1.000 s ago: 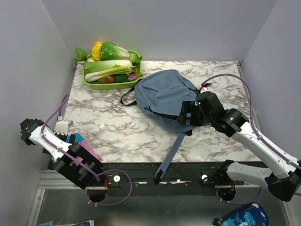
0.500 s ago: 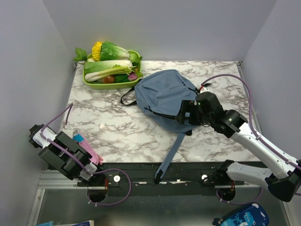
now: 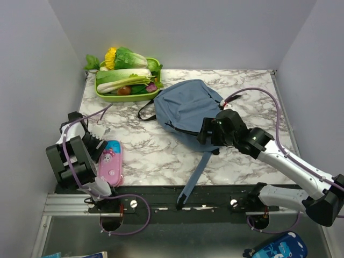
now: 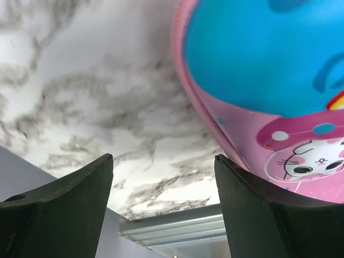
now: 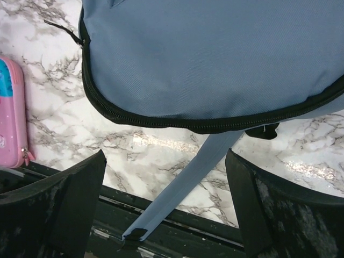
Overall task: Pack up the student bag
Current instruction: Move the stationery to the center of the board.
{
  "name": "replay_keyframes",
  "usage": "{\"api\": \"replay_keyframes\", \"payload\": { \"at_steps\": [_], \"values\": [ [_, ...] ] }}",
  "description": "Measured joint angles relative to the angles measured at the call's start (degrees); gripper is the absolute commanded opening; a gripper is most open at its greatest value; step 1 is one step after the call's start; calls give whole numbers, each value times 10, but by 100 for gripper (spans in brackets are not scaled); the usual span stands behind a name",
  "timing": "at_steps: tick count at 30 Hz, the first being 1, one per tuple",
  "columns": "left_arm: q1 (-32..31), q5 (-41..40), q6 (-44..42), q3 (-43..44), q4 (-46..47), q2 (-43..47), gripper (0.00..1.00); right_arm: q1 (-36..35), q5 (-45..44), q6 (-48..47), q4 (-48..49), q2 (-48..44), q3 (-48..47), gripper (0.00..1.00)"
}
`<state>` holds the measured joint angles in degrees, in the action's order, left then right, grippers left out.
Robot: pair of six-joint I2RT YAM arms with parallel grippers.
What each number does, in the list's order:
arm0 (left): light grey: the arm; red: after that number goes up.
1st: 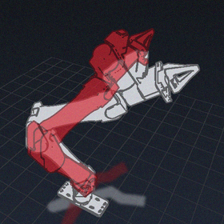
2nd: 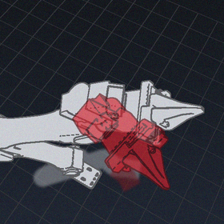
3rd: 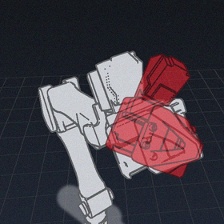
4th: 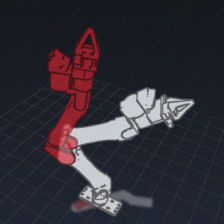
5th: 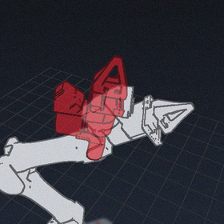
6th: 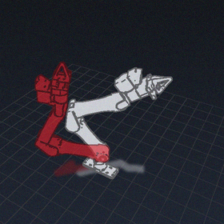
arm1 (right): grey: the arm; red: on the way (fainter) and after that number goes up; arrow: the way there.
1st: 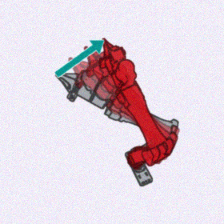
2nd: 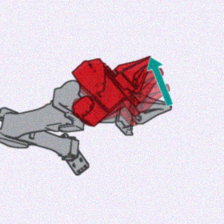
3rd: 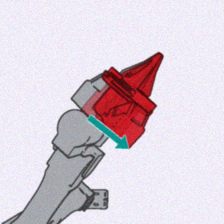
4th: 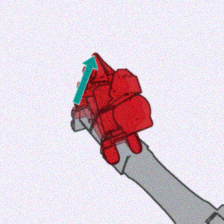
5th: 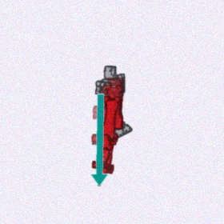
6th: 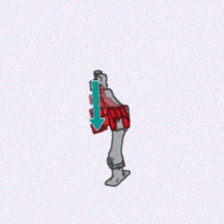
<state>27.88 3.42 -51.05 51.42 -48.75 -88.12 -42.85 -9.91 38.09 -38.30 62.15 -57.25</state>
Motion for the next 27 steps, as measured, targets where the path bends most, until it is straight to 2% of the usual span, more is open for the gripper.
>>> {"api": "replay_keyframes", "payload": {
  "at_steps": [4,7,10,13,15,18,22,24,27],
  "values": [
    [-79,16,39,37,-8,-14,82,-31,-30,10,5,31,0,100],
    [-166,46,70,89,-19,-14,83,-75,-54,19,9,68,-9,100],
    [-223,89,92,140,-33,-15,84,-151,-73,24,14,143,-56,100],
    [-249,123,100,182,-50,-21,87,-215,-74,18,24,240,-133,100],
    [-243,135,90,202,-72,-28,87,-240,-73,2,40,281,-164,100],
    [-195,143,59,223,-114,-33,85,-246,-66,-25,59,292,-170,100],
    [-80,132,-35,245,-143,-28,77,-243,-65,-49,77,292,-175,100],
    [-42,112,-87,210,-131,-10,73,-243,-65,-54,84,292,-174,100],
    [-31,86,-190,95,-117,48,72,-243,-65,-54,92,292,-172,100]
  ]
}}
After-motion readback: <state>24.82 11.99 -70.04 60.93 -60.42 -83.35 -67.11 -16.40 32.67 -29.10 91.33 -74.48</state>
